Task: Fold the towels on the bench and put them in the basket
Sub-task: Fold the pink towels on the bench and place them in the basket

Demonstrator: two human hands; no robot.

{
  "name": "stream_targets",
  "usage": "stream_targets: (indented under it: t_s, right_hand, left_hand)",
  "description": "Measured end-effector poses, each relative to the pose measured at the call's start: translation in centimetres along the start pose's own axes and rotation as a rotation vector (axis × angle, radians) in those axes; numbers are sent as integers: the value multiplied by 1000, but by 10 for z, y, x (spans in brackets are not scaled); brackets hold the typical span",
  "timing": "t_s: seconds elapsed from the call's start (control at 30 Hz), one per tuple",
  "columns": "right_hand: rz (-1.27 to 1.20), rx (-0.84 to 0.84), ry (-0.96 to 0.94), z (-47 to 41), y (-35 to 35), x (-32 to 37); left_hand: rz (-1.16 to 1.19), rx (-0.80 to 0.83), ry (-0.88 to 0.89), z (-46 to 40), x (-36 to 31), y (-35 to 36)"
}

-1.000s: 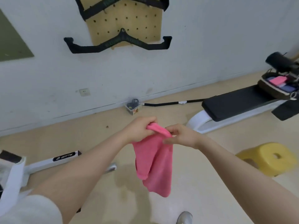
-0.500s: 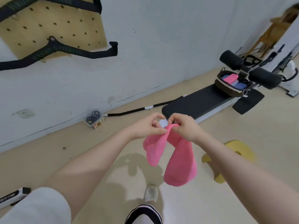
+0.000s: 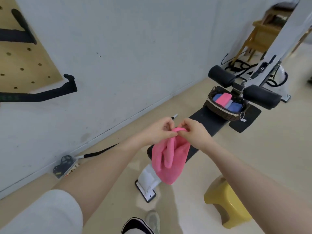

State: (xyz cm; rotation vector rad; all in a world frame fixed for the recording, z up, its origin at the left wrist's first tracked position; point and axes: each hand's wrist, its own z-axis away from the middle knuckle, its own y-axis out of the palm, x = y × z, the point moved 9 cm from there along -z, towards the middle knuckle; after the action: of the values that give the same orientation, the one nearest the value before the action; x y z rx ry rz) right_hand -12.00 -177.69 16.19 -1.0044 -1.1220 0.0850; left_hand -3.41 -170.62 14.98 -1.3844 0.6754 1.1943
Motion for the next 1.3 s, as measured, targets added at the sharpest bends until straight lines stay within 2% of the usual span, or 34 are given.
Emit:
stream_targets:
  t_s: [0.13, 0.23, 0.4, 0.47, 0.57, 0.67, 0.77, 0.87, 0.97, 1.0, 1.13, 1.2, 1.3]
  right_hand:
    - [-87, 90, 66, -47, -9, -39]
    - [-33, 165, 58, -89, -14, -59]
    - [8, 214, 33, -171, -26, -99]
    - [-6, 301, 30, -207, -27, -122]
    - [-27, 552, 23, -250, -24, -156]
    - [218, 769, 1, -281, -29, -200]
    - [483, 831, -26, -314, -51, -241]
    - [396, 712, 5, -347, -77, -257]
    - [252, 480, -38, -371, -106, -248]
    - [256, 414, -86, -376, -116, -239]
    - [308, 173, -168, -384, -163, -225]
    - [411, 51, -299, -380, -179, -222]
    - [472, -28, -486, -371, -183, -228]
  left_hand:
    - [11, -78, 11, -57, 4, -27]
    - [-23, -81, 33, -96, 3, -30]
    - [115, -275, 25, -165, -5, -45]
    - [185, -341, -21, -193, 1, -51]
    - [229, -416, -114, -232, 20, -54]
    - [246, -526, -220, -255, 39, -55]
    - [203, -563, -309, -263, 53, -51]
    - [134, -538, -423, -263, 66, -45]
    - [-205, -464, -464, -268, 64, -49]
    - [-288, -473, -445, -272, 60, -53]
    - [-375, -689, -308, -274, 30, -65]
    - [-495, -679, -218, -275, 14, -58]
    - [-653, -613, -180, -276, 8, -41]
